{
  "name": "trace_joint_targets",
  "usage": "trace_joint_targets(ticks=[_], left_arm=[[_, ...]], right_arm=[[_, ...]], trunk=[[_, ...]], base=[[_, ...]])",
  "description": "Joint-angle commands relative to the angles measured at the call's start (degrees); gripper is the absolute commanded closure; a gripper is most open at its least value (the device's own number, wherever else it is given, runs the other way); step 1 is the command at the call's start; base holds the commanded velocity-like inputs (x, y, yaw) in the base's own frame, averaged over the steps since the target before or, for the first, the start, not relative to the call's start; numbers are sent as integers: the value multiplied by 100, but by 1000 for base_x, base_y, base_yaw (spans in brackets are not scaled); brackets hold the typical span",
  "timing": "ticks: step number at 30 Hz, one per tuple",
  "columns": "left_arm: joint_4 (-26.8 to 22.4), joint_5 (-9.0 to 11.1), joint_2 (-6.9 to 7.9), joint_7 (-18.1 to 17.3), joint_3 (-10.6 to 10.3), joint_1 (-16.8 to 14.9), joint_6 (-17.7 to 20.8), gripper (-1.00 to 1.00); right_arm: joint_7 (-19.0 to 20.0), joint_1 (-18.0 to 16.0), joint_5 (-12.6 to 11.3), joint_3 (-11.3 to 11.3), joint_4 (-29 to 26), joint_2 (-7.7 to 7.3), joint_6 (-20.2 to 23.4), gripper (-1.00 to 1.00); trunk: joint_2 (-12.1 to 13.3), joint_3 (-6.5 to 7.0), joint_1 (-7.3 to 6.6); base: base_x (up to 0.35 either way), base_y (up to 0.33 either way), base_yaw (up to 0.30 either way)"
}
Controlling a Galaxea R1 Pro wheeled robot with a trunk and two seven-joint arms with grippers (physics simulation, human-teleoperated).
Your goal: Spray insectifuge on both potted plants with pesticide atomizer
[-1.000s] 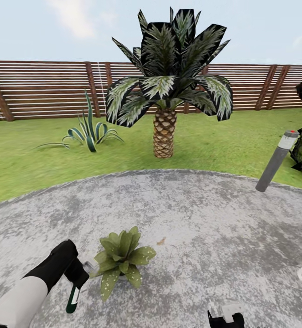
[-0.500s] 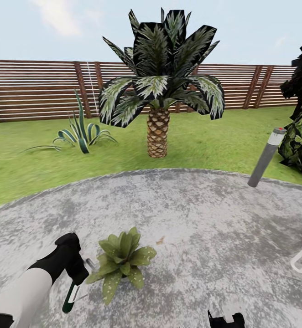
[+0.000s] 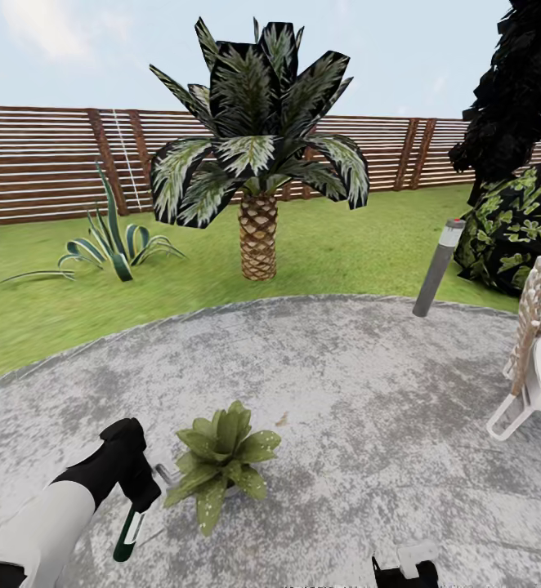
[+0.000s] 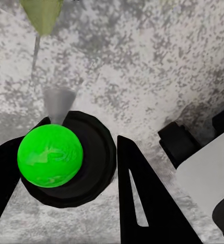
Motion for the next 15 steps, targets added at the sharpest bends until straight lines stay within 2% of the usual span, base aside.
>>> trace_joint_targets(ticks=[1,4,9,12,15], left_arm=[[-11,-27,-42,-41,-24,0,39,100],[-11,-31,-165,-42,-21,-1,48,100],[-3,-24,-193,-35,0,40,33,100],[5,-33,-184,-13,-8,59,21,100],[7,-42,-162,-13,-54,69,-35,100]], right_arm=[[-57,-4,38,41,7,4,-9,-100],[-57,-4,38,41,7,5,-9,-100],[-57,-4,38,41,7,5,-9,-100],[-57,-5,38,41,7,5,-9,-100],[-57,-6,38,40,7,5,-9,-100]], trunk=[[-2,-5,-1],[-2,-5,-1],[-2,-5,-1],[-2,-5,-1],[-2,-5,-1]], base=[[-5,307,-262],[61,308,-262],[175,277,-262],[136,128,-262],[14,13,-98]])
